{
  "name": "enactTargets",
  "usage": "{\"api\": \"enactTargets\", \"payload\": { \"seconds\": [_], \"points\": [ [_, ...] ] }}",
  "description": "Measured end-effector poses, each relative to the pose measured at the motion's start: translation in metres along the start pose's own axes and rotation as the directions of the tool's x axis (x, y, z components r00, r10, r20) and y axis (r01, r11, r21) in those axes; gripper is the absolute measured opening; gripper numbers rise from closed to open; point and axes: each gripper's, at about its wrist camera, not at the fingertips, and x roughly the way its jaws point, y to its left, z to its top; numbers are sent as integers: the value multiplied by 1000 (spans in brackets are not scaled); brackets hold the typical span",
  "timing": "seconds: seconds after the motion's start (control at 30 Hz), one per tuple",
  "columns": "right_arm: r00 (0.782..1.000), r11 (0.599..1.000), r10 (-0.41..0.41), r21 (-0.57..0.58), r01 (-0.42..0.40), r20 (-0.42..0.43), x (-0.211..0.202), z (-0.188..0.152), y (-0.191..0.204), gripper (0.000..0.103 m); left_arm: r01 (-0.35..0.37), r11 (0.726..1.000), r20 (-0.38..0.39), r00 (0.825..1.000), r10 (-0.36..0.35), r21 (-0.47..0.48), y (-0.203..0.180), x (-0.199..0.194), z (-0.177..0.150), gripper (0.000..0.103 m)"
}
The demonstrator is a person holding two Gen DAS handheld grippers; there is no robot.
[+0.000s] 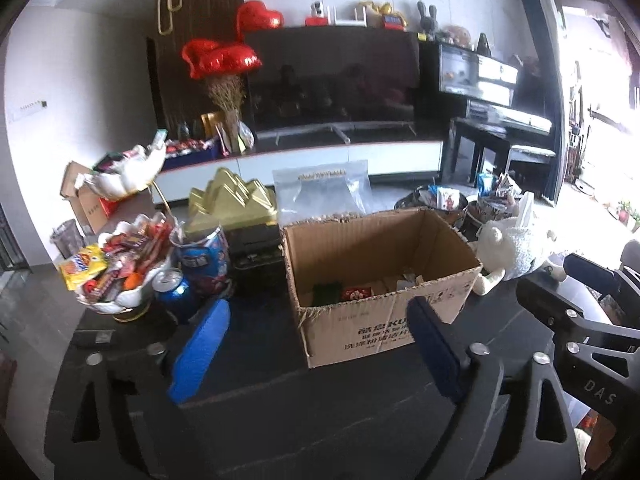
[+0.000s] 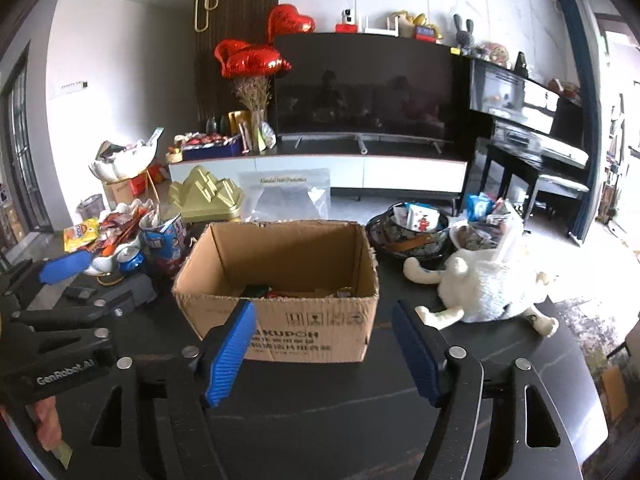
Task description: Organize snacks
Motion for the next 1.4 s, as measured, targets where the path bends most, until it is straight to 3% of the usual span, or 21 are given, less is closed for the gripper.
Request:
{"api": "enactTargets", "payload": {
  "seconds": [0.1, 0.37, 0.67, 1.4],
  "points": [
    [1000, 1000, 1, 15, -2, 12, -21, -11, -4, 75, -20, 1000, 47, 999, 20, 4, -3, -24, -11, 103],
    [999, 1000, -13, 17, 13, 42, -62, -38, -7, 79, -71, 997, 88, 994, 70, 8, -9, -64, -39, 103],
    [996, 999, -43, 20, 42, 76, -94, -58, -6, 82, -71, 997, 105, 992, 70, 7, -10, -94, -60, 103],
    [995, 1000, 0, 26, -2, 96, -125, -81, -5, 82, -61, 998, 155, 986, 58, 15, -18, -131, -73, 103]
  ]
}}
